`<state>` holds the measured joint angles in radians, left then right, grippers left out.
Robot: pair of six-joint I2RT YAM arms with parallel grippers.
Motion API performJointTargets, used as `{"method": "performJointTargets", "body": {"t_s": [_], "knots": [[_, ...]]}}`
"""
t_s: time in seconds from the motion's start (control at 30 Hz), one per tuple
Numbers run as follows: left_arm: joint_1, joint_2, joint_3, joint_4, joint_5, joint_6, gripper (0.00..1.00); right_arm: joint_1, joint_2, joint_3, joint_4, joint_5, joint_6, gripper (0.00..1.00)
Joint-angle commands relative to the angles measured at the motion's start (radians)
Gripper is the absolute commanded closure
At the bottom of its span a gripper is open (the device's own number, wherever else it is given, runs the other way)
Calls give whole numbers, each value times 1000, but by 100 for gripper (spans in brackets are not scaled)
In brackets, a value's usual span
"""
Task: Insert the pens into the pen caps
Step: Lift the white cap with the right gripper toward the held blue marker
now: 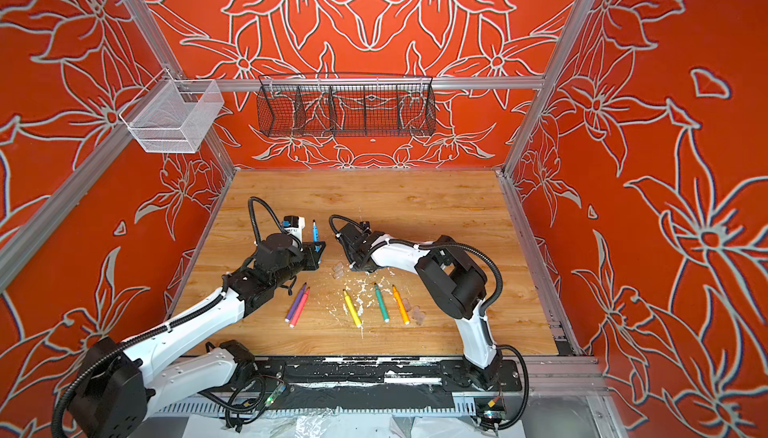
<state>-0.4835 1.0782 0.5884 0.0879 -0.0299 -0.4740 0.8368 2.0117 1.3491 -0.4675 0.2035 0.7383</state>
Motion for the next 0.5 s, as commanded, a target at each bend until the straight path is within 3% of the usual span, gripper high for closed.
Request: {"method": "performJointTargets", "body": {"t_s": [0.0,0.27,0.47], "knots": [[6,28,38,0,55,16,100,-11,39,-63,-88,-24,23,88],[5,107,98,-38,145,1,100,-17,-137,-147,-61,-31,31,89],[4,141,64,72,286,1,100,-51,-330,-214,-36,-49,67,92]]}}
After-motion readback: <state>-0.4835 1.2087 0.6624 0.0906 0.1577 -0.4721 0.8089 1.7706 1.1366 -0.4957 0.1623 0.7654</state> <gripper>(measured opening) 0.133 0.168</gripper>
